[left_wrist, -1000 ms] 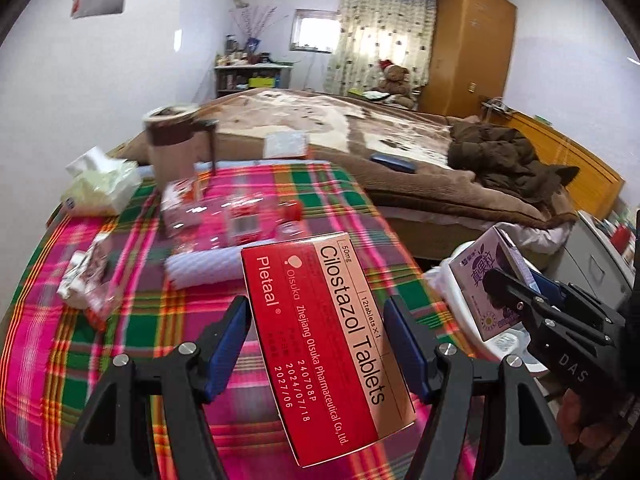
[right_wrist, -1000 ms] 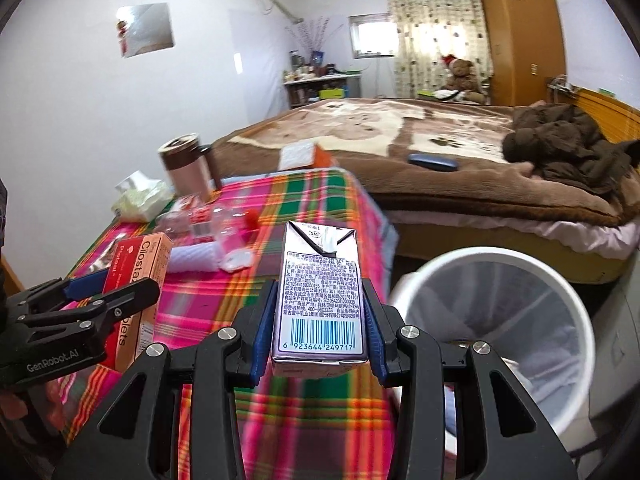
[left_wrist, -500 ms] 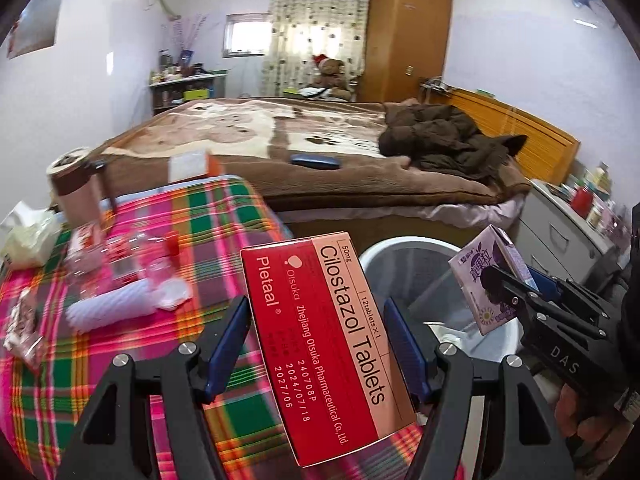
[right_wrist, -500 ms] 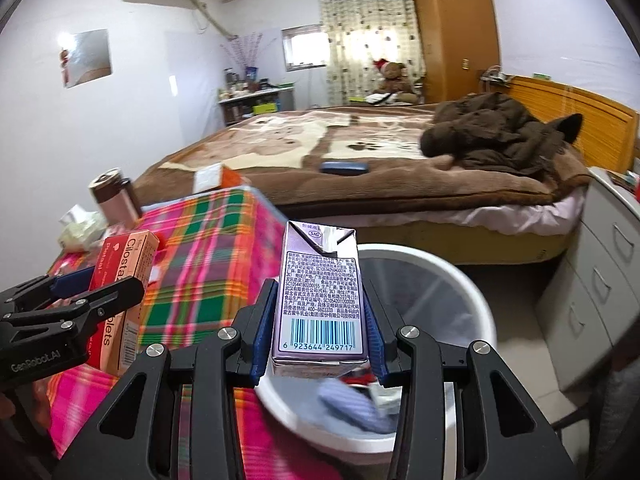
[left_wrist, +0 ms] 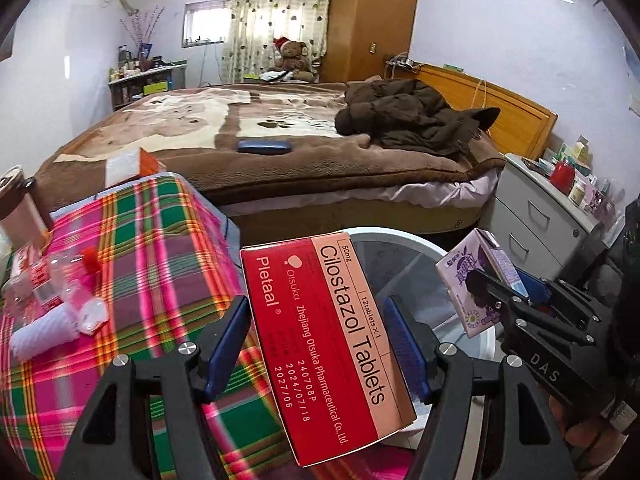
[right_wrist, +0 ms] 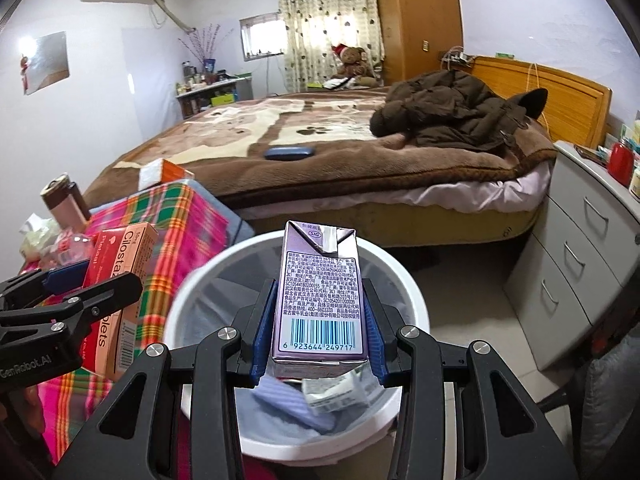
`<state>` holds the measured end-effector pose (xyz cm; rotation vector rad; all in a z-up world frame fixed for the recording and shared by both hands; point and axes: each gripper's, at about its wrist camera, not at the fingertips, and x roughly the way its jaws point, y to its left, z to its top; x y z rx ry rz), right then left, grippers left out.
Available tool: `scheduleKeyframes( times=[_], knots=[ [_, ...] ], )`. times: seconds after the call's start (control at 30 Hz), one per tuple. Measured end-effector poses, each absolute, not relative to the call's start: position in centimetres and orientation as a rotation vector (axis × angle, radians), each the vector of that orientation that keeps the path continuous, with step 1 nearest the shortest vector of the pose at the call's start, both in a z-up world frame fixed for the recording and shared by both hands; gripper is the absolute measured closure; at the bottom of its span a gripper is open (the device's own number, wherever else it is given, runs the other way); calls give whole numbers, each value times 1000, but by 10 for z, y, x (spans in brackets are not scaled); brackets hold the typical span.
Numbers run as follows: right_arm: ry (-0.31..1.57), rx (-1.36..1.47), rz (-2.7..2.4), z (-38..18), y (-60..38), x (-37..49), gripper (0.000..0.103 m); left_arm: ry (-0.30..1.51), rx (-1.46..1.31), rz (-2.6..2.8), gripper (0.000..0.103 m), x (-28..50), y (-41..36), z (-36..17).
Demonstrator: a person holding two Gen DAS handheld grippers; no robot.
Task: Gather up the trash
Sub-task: 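Open the left gripper to drop the red box while the right gripper releases the carton into the wastebasket, then move both open grippers back over the cluttered table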
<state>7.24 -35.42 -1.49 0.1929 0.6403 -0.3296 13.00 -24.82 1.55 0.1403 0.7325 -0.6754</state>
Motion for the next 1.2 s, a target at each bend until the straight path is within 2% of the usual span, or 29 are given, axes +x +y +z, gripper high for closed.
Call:
scheduleKeyframes(
  times=[0.37, 0.47, 0.5, 0.57, 0.6, 1.2],
  knots=[
    [719, 172, -361, -32, -369, 83, 62, 783, 157, -718, 32, 135, -272, -3],
    [728, 173, -368, -32, -370, 83, 61, 779, 153, -711, 26, 135, -270, -2],
    [728, 174, -369, -33, -369, 83, 59, 776, 151, -707, 25, 135, -269, -2],
    [725, 177, -371, -32, -368, 83, 44, 784, 142, -710, 25, 136, -266, -2],
    [723, 179, -367, -32, -367, 81, 43, 787, 140, -703, 25, 136, -264, -3],
    [671, 176, -321, -15, -343, 79, 43, 758, 84, -617, 25, 130, -207, 9]
  ],
)
